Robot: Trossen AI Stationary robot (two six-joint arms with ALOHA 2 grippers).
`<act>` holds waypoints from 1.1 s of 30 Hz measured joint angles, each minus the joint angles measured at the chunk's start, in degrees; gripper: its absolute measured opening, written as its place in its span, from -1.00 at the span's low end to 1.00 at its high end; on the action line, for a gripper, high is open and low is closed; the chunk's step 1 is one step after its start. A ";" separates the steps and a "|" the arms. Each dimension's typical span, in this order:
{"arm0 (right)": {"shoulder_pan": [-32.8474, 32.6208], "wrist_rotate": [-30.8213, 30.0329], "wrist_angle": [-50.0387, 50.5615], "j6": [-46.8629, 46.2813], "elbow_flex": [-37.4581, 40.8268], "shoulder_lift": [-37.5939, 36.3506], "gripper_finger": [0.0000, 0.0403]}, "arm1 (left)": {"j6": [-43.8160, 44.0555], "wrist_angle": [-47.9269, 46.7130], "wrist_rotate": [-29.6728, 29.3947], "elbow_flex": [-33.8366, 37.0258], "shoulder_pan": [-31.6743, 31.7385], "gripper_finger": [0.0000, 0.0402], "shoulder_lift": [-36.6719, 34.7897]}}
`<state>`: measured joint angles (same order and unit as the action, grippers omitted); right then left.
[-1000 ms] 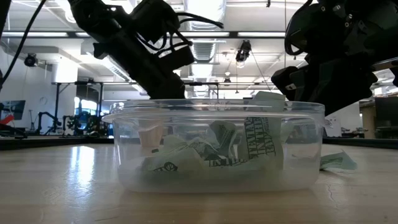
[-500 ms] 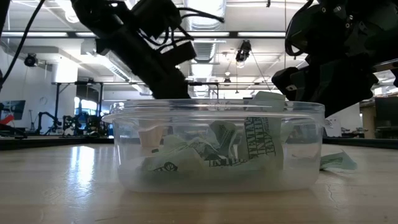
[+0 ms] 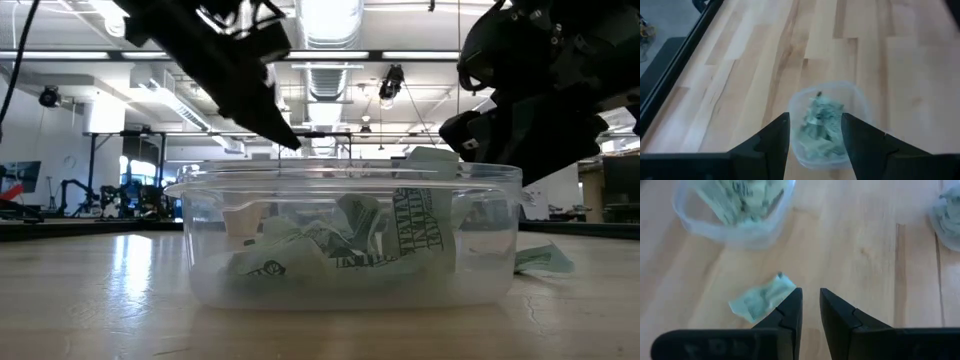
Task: Pick and place Stevia / Truvia into bins
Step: Put the white stevia packet into the bottom transparent bin
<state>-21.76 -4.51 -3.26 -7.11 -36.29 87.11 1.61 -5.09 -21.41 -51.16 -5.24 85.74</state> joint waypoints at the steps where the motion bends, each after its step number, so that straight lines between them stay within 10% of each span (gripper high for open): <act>1: 0.00 0.20 -1.18 -0.69 0.23 0.00 -0.72 | 0.92 -1.06 -0.04 0.01 -0.62 -0.19 -0.80; 10: -1.05 9.00 -14.15 -6.00 2.03 4.96 -0.71 | 4.11 -2.19 -4.18 2.38 -6.72 -0.19 -5.38; 33: -4.67 1.51 -6.97 -20.52 0.55 5.74 -0.04 | 4.06 -1.94 -9.28 6.47 -9.70 -0.19 -7.29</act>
<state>-26.43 -3.00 -10.23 -27.62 -35.74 92.85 5.67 -7.03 -30.69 -44.69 -14.94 78.46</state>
